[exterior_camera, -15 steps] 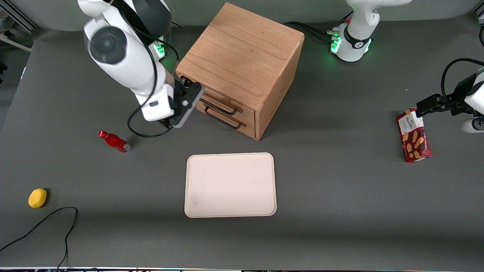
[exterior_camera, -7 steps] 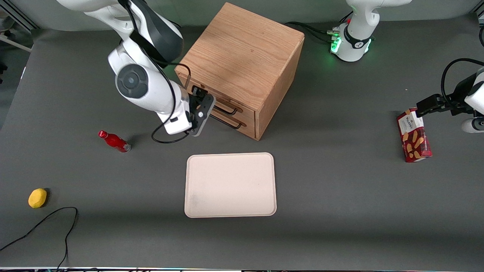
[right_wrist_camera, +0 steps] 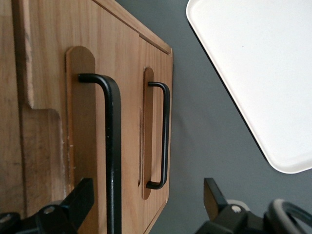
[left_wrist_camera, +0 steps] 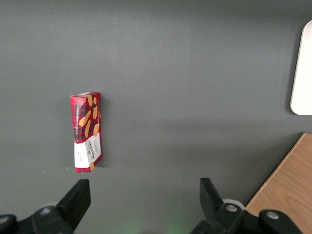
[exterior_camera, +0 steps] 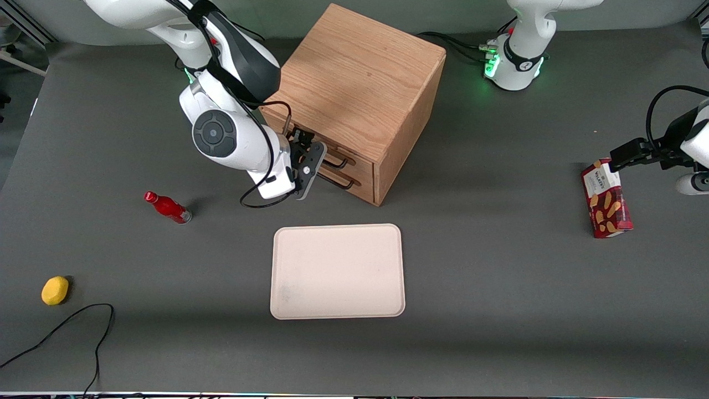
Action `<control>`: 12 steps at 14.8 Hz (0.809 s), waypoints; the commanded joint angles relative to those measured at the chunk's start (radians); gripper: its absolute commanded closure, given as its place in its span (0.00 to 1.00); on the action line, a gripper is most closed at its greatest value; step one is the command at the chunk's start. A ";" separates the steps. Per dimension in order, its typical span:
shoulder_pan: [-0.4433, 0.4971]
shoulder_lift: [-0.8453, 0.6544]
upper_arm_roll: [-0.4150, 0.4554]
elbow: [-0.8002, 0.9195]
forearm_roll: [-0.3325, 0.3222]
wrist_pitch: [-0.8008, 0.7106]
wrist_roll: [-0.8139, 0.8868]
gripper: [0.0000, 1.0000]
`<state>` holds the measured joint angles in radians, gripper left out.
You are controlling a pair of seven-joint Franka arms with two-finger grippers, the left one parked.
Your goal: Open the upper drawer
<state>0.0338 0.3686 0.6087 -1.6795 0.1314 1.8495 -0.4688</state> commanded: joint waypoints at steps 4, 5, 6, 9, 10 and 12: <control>0.005 0.007 -0.006 -0.025 0.019 0.039 -0.036 0.00; 0.005 0.010 -0.006 -0.025 0.017 0.053 -0.036 0.00; 0.006 0.015 -0.006 -0.023 0.016 0.062 -0.036 0.00; 0.003 0.015 -0.007 -0.022 -0.031 0.089 -0.036 0.00; 0.002 0.016 -0.012 -0.020 -0.048 0.103 -0.036 0.00; -0.003 0.016 -0.020 -0.019 -0.055 0.128 -0.037 0.00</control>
<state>0.0334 0.3811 0.5997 -1.7026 0.0958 1.9483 -0.4810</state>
